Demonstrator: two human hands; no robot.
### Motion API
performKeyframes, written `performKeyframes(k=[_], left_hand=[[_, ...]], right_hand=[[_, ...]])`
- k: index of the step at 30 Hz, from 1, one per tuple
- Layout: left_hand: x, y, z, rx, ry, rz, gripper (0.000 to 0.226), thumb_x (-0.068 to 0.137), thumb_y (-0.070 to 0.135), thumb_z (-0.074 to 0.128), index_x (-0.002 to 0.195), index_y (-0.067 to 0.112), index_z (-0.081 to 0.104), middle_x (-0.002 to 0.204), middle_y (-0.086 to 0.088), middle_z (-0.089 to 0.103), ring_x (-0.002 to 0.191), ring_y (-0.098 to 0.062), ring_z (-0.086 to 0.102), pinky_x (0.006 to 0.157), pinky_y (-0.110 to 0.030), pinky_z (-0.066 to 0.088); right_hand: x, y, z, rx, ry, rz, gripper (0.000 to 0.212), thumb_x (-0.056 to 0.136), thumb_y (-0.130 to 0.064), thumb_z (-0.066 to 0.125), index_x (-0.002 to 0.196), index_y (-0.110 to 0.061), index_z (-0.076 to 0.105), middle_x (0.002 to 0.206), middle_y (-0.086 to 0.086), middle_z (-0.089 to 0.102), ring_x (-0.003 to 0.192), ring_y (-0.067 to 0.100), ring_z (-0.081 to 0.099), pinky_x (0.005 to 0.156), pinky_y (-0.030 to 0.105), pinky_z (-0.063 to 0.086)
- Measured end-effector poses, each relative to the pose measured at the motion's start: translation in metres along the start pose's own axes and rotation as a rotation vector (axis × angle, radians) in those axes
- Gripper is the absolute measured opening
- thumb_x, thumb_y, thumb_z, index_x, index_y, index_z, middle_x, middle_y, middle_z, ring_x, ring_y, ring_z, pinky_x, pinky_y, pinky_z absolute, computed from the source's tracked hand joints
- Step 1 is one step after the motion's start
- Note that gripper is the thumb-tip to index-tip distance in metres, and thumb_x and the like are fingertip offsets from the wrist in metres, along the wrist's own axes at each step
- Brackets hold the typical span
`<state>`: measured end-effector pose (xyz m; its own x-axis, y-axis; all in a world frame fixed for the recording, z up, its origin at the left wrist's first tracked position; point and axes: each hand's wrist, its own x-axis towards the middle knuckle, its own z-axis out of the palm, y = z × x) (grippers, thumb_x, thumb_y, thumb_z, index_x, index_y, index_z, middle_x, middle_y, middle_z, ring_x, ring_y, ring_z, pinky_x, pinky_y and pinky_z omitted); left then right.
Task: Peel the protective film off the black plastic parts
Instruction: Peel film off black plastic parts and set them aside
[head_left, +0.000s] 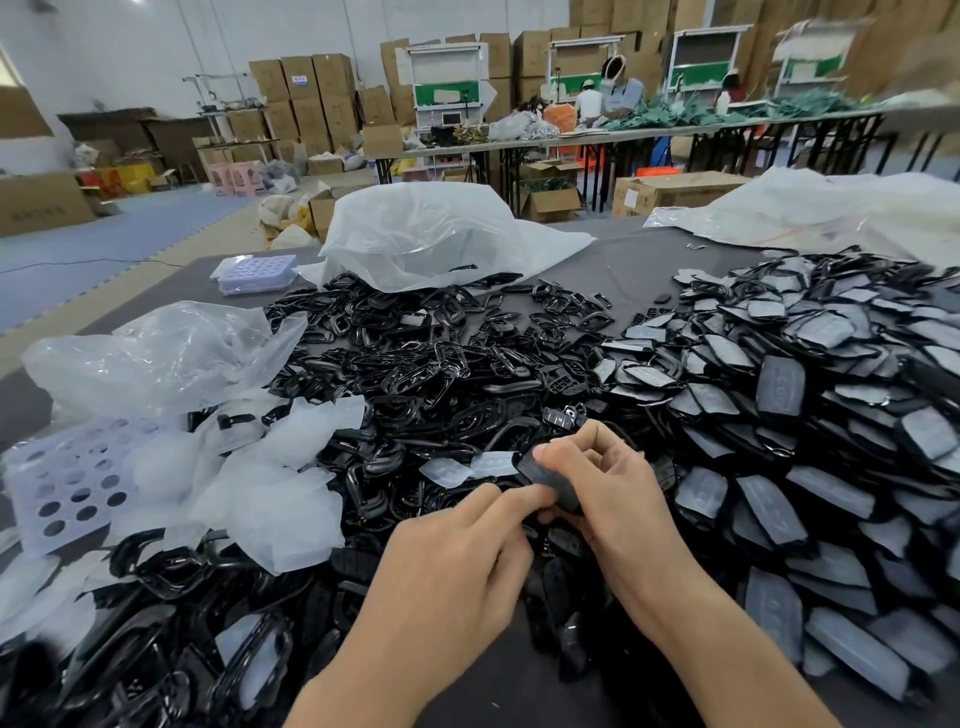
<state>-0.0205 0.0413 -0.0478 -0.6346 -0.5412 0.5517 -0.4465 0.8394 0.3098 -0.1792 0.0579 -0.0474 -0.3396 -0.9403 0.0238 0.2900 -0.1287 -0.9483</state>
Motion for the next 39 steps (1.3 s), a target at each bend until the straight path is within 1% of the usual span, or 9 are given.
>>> performKeyframes(k=[8, 14, 17, 20, 24, 28, 32, 35, 39], left_hand=[[0.002, -0.019, -0.006, 0.17, 0.082, -0.11, 0.03, 0.092, 0.024, 0.043, 0.116, 0.038, 0.053, 0.081, 0.012, 0.06, 0.052, -0.008, 0.051, 0.043, -0.033, 0.045], [0.002, -0.017, -0.006, 0.012, 0.233, -0.181, 0.023, 0.092, 0.024, 0.047, 0.108, 0.033, 0.06, 0.073, 0.032, 0.045, 0.052, 0.0, 0.038, 0.048, -0.017, 0.035], [0.001, -0.014, -0.006, -0.008, 0.136, -0.101, 0.029, 0.091, 0.022, 0.047, 0.112, 0.036, 0.06, 0.076, 0.025, 0.05, 0.053, -0.001, 0.04, 0.048, -0.019, 0.038], [0.002, -0.016, -0.005, 0.11, 0.041, -0.005, 0.03, 0.093, 0.022, 0.044, 0.115, 0.037, 0.058, 0.077, 0.011, 0.055, 0.05, -0.01, 0.046, 0.044, -0.032, 0.044], [0.003, -0.023, -0.005, 0.24, 0.123, -0.069, 0.03, 0.092, 0.023, 0.043, 0.112, 0.037, 0.059, 0.074, 0.01, 0.056, 0.049, -0.013, 0.05, 0.039, -0.032, 0.042], [0.0, -0.024, 0.0, 0.029, 0.229, -0.253, 0.027, 0.093, 0.029, 0.043, 0.11, 0.035, 0.063, 0.068, 0.023, 0.051, 0.054, -0.001, 0.049, 0.049, -0.014, 0.039], [0.003, -0.018, 0.005, -0.368, 0.213, -0.433, 0.019, 0.101, 0.037, 0.046, 0.11, 0.045, 0.06, 0.072, 0.005, 0.061, 0.058, -0.013, 0.056, 0.053, -0.025, 0.044], [0.006, -0.009, 0.007, -0.604, 0.147, -0.484, 0.015, 0.098, 0.03, 0.056, 0.102, 0.038, 0.068, 0.076, 0.006, 0.068, 0.064, -0.005, 0.061, 0.056, -0.017, 0.047], [0.01, -0.014, 0.003, -0.622, 0.232, -0.555, 0.014, 0.097, 0.015, 0.06, 0.093, 0.026, 0.068, 0.066, 0.005, 0.067, 0.055, -0.004, 0.059, 0.055, -0.014, 0.047]], right_hand=[[-0.007, 0.001, 0.008, -0.141, -0.025, -0.007, 0.026, 0.091, -0.005, 0.067, 0.072, -0.013, 0.05, 0.067, 0.011, 0.067, 0.049, 0.018, 0.063, 0.046, 0.022, 0.049], [-0.008, -0.004, 0.007, -0.107, -0.007, 0.023, 0.026, 0.092, -0.004, 0.066, 0.074, -0.011, 0.049, 0.066, 0.006, 0.065, 0.053, 0.02, 0.067, 0.048, 0.024, 0.053], [-0.009, -0.005, 0.008, -0.103, -0.019, 0.023, 0.024, 0.092, -0.003, 0.065, 0.075, -0.01, 0.049, 0.067, 0.008, 0.067, 0.054, 0.021, 0.067, 0.049, 0.024, 0.052], [-0.009, -0.004, 0.007, -0.093, -0.019, 0.025, 0.024, 0.091, -0.002, 0.066, 0.075, -0.011, 0.05, 0.067, 0.008, 0.07, 0.055, 0.021, 0.067, 0.051, 0.024, 0.053], [-0.008, 0.0, 0.007, -0.126, 0.001, 0.021, 0.024, 0.092, -0.003, 0.066, 0.075, -0.01, 0.05, 0.069, 0.004, 0.071, 0.057, 0.023, 0.07, 0.048, 0.023, 0.052], [-0.008, 0.001, 0.005, -0.099, -0.005, 0.022, 0.024, 0.091, -0.004, 0.066, 0.074, -0.011, 0.05, 0.066, 0.002, 0.069, 0.057, 0.023, 0.07, 0.047, 0.023, 0.052], [-0.008, 0.0, 0.003, -0.061, -0.044, 0.028, 0.026, 0.091, -0.004, 0.068, 0.071, -0.015, 0.054, 0.069, 0.006, 0.07, 0.058, 0.024, 0.07, 0.048, 0.024, 0.052], [-0.008, 0.003, 0.005, -0.049, -0.136, 0.008, 0.023, 0.092, -0.006, 0.069, 0.073, -0.016, 0.062, 0.075, 0.009, 0.072, 0.06, 0.023, 0.07, 0.051, 0.024, 0.053], [-0.008, 0.006, 0.006, -0.087, -0.203, -0.046, 0.007, 0.092, -0.02, 0.07, 0.091, -0.024, 0.076, 0.082, 0.005, 0.074, 0.066, 0.019, 0.071, 0.058, 0.023, 0.055]])
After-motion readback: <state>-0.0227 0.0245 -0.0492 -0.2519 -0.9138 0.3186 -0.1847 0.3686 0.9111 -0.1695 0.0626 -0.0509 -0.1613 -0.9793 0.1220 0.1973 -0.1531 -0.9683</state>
